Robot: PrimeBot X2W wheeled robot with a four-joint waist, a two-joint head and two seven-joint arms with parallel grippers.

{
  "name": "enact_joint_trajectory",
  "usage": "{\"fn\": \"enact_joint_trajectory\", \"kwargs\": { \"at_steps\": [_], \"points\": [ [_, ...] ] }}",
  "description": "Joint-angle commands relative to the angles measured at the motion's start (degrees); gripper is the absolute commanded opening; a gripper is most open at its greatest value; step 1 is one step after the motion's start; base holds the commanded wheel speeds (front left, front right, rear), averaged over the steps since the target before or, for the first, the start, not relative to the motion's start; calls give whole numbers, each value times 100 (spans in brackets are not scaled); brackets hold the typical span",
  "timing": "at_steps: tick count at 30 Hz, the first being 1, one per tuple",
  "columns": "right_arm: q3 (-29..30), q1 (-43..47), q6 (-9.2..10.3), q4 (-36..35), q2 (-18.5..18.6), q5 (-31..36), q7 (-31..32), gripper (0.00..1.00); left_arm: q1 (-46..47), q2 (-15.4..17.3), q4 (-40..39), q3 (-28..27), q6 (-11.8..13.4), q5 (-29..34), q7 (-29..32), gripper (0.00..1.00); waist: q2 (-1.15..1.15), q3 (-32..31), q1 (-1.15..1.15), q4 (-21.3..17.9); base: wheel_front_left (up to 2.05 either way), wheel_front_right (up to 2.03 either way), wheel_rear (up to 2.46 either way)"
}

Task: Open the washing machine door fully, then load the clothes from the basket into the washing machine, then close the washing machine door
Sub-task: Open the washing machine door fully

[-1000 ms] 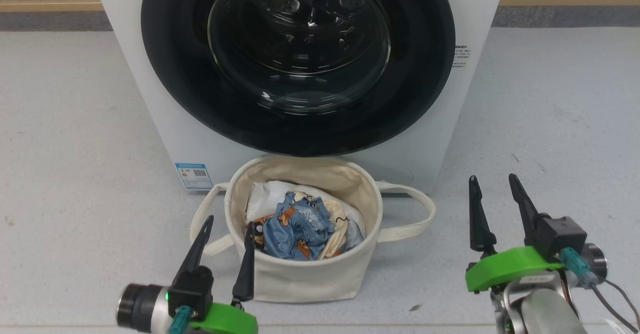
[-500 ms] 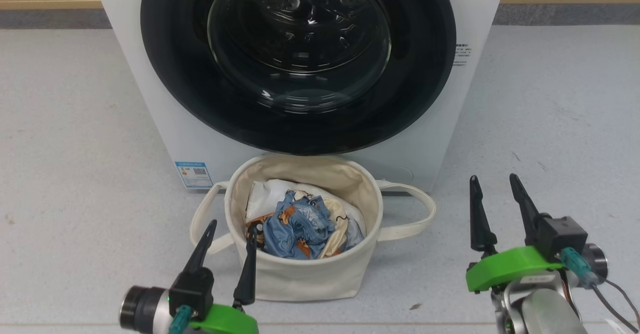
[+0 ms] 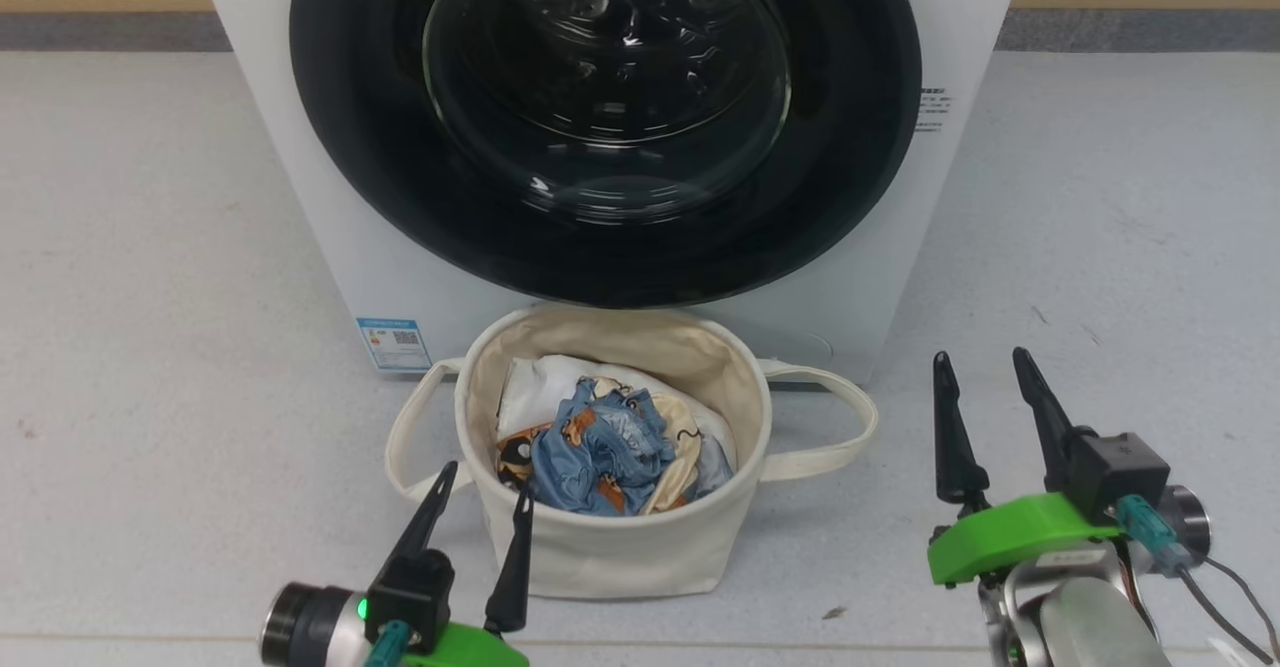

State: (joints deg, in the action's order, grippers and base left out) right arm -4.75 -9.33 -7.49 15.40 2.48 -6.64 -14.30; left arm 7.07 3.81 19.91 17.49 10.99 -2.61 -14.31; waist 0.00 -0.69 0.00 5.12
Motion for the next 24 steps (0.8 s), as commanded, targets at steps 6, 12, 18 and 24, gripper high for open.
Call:
{"fn": "enact_joint_trajectory", "kwargs": {
  "at_steps": [6,12,18,24],
  "points": [
    [-120,-249,0,-179,40,-26,-70,100,268,51,-105,-196,-26,93,-69,100,0,13,0,17,87,102,-189],
    [-97,-254,0,-180,40,-32,-70,100,285,68,-117,-168,-24,129,-69,100,0,19,0,16,108,124,-231],
    [-107,-235,0,-184,40,-58,-70,100,284,66,-192,-170,-22,118,-69,100,0,33,0,3,108,124,-231],
    [-95,-239,0,-190,40,-51,-70,100,272,57,-268,-181,-46,66,-69,100,0,50,0,-2,118,115,-233]
  ]
}}
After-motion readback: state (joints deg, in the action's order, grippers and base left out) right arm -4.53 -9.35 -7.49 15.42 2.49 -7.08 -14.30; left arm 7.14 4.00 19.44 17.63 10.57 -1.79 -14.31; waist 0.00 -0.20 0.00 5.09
